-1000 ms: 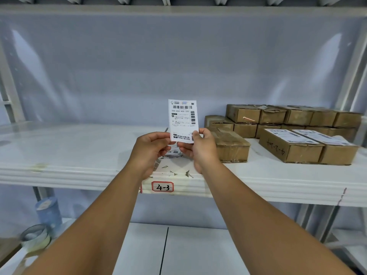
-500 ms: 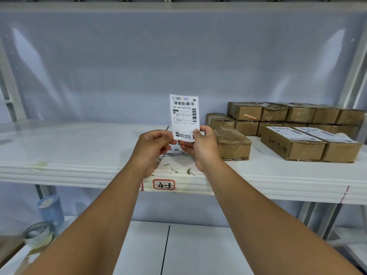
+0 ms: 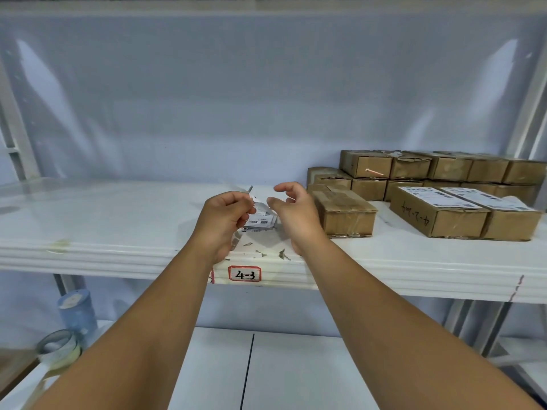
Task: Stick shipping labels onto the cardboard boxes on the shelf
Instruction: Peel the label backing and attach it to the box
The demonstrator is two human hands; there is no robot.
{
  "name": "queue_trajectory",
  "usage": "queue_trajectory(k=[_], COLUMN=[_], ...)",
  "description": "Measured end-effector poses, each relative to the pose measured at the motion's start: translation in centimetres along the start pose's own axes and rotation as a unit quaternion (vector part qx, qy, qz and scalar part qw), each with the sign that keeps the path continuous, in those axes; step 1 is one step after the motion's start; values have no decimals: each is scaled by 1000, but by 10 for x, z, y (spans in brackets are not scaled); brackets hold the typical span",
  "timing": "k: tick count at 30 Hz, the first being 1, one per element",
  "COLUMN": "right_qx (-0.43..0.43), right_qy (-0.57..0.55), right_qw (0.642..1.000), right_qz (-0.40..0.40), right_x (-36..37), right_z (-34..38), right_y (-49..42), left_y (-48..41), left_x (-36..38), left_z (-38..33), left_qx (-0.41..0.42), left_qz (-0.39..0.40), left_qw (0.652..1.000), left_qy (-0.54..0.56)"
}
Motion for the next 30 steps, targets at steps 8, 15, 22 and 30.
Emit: queue_trajectory(k=[8, 15, 22, 30], right_qx=[-54, -53, -36, -18], right_qy=[-1, 10, 9, -20], right_qw=[994, 994, 998, 999], right_qz=[95, 100, 45, 43], right_x=[13, 14, 6, 5], right_z=[7, 5, 5, 4], right_y=[3, 2, 3, 2], left_y=[2, 0, 0, 1], left_x=[-2, 1, -2, -10], left_z=[-1, -2, 0, 1], left_qx=[3, 25, 8, 9], left_qz=[-34, -7, -29, -113], left_qw=[999, 997, 998, 987], left_qy=[-22, -69, -53, 117])
Point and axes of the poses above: each hand's wrist, its own y-axis away from the middle knuckle, its own x-axis out of the palm, z = x × y, the point moved 5 cm from there along -y, towards the middle knuckle, and after that the axes turned 13 degrees about z, right-handed, at the moved point
